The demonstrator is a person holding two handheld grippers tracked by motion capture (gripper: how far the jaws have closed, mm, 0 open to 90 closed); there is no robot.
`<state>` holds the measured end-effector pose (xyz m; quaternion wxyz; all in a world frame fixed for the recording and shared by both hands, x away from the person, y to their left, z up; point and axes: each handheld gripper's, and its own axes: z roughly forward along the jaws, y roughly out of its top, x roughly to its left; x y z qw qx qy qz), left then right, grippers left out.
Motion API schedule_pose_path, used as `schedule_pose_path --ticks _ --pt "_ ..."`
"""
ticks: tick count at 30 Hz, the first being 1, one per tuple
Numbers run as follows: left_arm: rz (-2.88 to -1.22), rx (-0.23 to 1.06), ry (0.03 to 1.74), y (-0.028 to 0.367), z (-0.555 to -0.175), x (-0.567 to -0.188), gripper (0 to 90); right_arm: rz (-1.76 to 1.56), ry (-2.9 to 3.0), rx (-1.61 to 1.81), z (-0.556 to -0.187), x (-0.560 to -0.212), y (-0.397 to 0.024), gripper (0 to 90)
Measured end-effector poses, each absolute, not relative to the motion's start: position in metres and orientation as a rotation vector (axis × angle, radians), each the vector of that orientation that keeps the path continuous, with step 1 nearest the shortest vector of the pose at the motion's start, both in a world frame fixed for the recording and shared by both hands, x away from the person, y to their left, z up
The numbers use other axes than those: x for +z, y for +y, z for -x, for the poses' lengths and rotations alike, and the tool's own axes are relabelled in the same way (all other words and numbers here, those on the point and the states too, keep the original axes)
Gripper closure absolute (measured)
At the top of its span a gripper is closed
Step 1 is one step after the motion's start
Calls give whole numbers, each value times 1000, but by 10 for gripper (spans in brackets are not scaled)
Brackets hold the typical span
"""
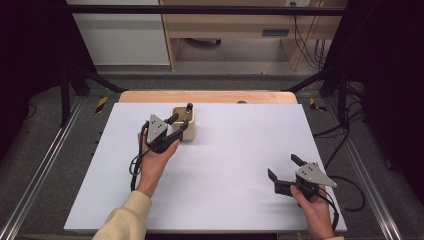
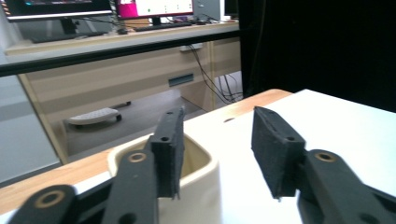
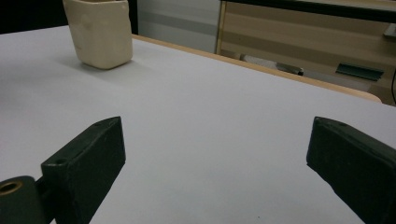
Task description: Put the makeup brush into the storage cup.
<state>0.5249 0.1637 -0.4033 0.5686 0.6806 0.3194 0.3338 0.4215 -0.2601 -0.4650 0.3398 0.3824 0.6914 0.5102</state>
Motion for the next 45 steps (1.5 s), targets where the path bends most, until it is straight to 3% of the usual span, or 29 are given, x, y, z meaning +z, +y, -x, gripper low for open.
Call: schedule_pose_path --ticks 14,27,45 --pt "-1585 722 731 160 -509 -393 335 -992 1797 1325 -423 -465 -261 47" --pt "-1630 669 699 154 -497 -384 54 -992 1779 1322 -421 -463 -262 45" --pt "-1643 601 629 145 -489 -380 25 -996 1773 1317 -420 -462 -263 44"
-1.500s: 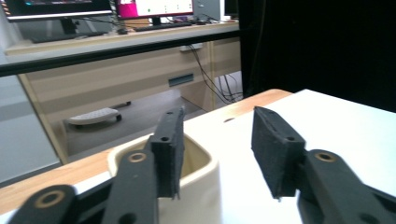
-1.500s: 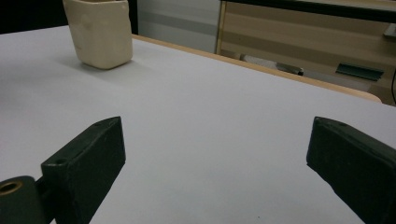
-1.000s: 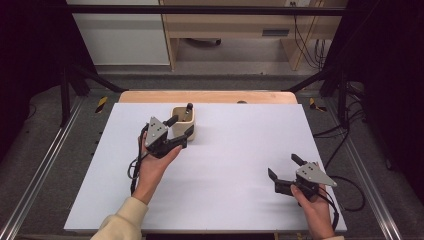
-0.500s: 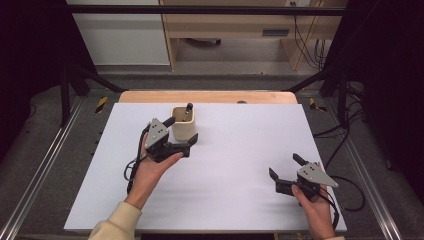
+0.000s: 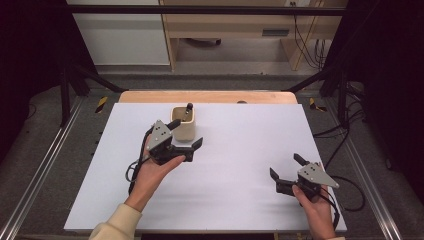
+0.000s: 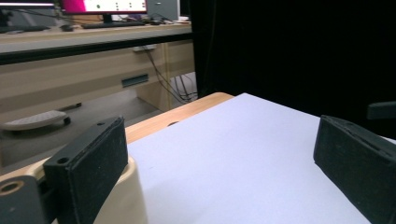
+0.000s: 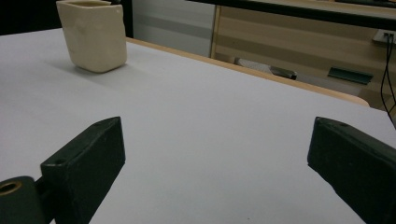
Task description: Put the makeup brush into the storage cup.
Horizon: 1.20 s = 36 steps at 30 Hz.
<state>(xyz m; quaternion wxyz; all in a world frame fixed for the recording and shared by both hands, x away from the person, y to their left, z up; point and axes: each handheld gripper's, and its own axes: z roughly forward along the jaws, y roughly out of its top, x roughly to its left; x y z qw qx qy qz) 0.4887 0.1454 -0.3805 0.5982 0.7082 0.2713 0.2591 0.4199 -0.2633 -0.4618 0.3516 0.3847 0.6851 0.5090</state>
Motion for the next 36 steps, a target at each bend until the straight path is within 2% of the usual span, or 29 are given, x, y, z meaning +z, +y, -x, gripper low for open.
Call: schedule_pose_path --ticks 17,20,36 --pt "-1710 536 480 127 -469 -385 26 -992 1771 1315 -420 -461 -264 44" --pt "-1706 483 458 128 -465 -387 25 -990 1771 1316 -419 -462 -264 44" --pt "-1768 491 370 140 -448 -398 25 -995 1773 1316 -419 -462 -264 42"
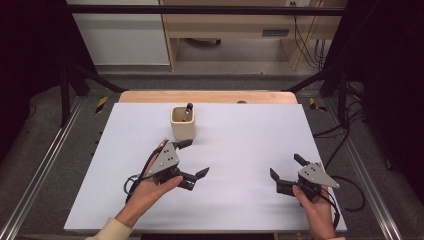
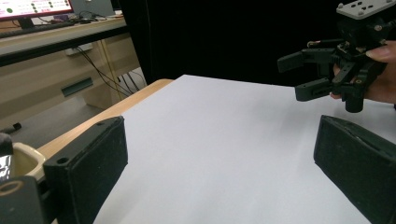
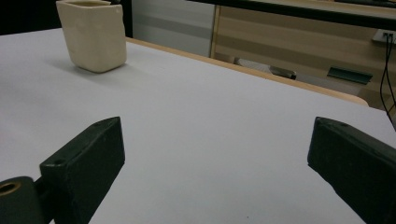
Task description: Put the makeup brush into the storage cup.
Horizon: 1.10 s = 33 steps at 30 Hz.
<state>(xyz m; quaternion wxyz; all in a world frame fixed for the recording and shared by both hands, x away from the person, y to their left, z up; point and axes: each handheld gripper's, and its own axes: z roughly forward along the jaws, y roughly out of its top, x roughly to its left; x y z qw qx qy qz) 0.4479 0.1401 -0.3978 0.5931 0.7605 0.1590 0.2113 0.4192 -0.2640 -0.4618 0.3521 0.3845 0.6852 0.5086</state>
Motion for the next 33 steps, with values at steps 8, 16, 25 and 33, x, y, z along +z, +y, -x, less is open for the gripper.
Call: schedule_pose_path --ticks 8,16,25,33 --pt "-1769 506 374 152 -442 -401 25 -989 1776 1315 -419 -462 -264 46" --pt "-1774 512 372 162 -437 -404 24 -993 1781 1321 -419 -462 -264 45" --pt "-1774 527 387 174 -433 -408 24 -987 1784 1315 -419 -462 -264 46" --pt "-1776 540 404 185 -431 -413 24 -986 1785 1313 -419 -462 -264 45"
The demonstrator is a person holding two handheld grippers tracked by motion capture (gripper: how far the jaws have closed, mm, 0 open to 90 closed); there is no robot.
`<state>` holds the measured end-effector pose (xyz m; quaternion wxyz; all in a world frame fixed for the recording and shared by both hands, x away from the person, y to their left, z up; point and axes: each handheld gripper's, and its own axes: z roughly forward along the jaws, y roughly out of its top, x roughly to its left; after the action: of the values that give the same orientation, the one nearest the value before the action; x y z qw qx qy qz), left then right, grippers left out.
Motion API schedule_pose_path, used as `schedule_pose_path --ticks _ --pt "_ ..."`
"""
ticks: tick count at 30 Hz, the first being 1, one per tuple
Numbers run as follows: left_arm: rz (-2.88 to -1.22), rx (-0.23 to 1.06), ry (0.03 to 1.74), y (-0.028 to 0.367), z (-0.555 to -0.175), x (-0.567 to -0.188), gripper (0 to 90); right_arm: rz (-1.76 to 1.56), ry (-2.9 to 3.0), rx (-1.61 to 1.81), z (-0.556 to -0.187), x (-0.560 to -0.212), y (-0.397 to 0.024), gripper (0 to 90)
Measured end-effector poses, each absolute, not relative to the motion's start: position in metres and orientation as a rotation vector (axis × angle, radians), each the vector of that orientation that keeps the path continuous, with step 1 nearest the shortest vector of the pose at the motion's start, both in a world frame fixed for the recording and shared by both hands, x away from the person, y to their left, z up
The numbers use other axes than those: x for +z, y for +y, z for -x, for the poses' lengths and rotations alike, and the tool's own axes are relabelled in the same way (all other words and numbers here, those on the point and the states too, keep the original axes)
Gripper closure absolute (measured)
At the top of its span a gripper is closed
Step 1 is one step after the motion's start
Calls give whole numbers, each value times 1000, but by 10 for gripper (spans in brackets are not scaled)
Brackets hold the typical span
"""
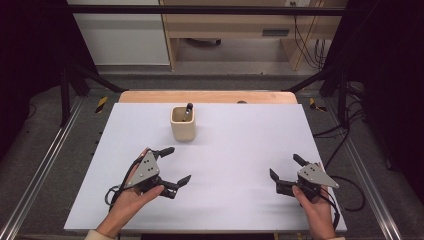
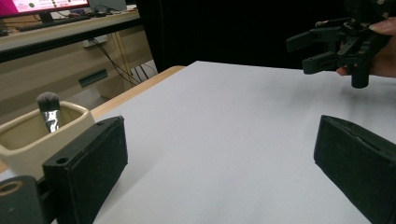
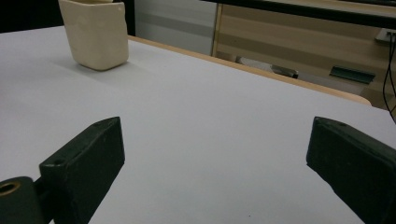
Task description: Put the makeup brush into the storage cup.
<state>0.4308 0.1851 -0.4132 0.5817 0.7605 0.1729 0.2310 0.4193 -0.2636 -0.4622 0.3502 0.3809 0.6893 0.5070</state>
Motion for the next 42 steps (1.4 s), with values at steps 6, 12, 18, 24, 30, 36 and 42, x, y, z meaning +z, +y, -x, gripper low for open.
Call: schedule_pose_path --ticks 6,12,18,24,30,36,42 --pt "-1770 558 422 194 -429 -416 24 -988 1786 1312 -419 -462 -263 45" --pt "-1762 575 438 203 -429 -419 24 -985 1788 1311 -419 -463 -263 45" --pt "-1753 591 456 211 -429 -420 24 -982 1791 1309 -420 -463 -263 45" --pt "-1755 609 465 220 -429 -425 26 -985 1790 1312 -419 -463 -263 45" --pt "-1765 622 484 228 -428 -430 26 -983 1792 1311 -420 -463 -263 45" --pt "-1764 632 506 235 -427 -434 25 -986 1791 1312 -419 -463 -263 45" --pt "-1759 648 521 241 -427 -437 26 -985 1791 1313 -419 -463 -263 44"
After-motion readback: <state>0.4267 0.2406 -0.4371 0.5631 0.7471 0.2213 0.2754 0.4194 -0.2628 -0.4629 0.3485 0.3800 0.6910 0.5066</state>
